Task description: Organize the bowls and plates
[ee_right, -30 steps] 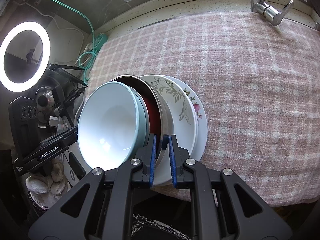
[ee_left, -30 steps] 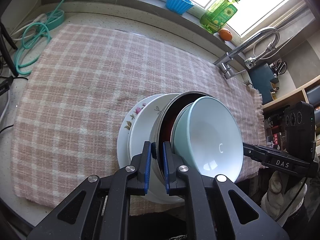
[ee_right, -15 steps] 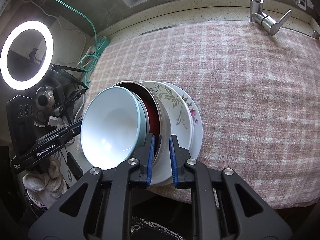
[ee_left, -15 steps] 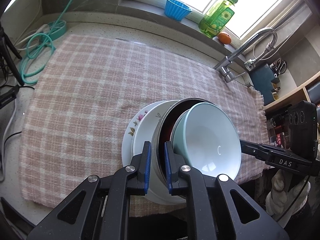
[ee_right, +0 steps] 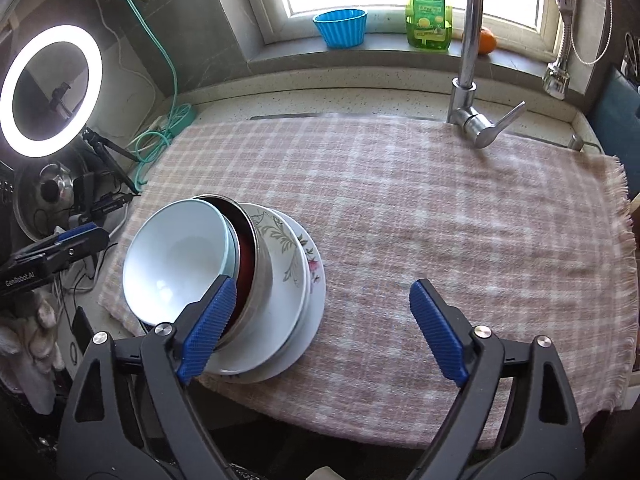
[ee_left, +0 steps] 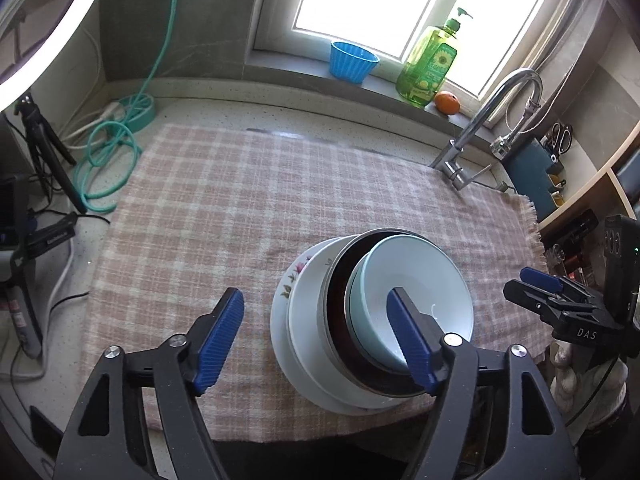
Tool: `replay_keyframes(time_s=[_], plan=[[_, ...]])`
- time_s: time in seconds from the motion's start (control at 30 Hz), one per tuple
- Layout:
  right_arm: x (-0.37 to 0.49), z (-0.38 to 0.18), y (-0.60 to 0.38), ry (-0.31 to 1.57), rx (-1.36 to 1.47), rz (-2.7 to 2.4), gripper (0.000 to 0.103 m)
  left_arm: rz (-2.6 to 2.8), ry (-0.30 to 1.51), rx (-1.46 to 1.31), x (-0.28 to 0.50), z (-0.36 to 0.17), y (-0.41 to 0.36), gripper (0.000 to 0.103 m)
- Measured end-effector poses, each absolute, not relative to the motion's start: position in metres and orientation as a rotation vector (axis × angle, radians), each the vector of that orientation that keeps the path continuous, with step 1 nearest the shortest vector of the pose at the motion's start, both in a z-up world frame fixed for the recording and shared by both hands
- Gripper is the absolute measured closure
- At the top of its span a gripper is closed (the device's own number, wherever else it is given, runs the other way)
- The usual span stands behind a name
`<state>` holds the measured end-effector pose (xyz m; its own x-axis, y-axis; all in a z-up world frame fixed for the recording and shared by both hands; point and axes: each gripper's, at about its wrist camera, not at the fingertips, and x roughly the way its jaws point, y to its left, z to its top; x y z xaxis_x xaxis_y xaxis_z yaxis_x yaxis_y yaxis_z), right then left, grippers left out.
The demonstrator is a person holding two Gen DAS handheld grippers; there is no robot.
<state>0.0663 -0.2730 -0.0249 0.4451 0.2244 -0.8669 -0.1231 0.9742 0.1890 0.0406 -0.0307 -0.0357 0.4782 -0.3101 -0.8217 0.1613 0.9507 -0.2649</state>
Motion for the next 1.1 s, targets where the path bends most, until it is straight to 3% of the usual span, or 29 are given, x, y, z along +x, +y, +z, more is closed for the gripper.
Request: replay_keyframes(time_s=[1.1], plan=[[0.041,0.004,-0.279,0.991,0.170,0.195,0.012,-0.245,0.921,-0.133,0.004,0.000,-0.037,0.026]])
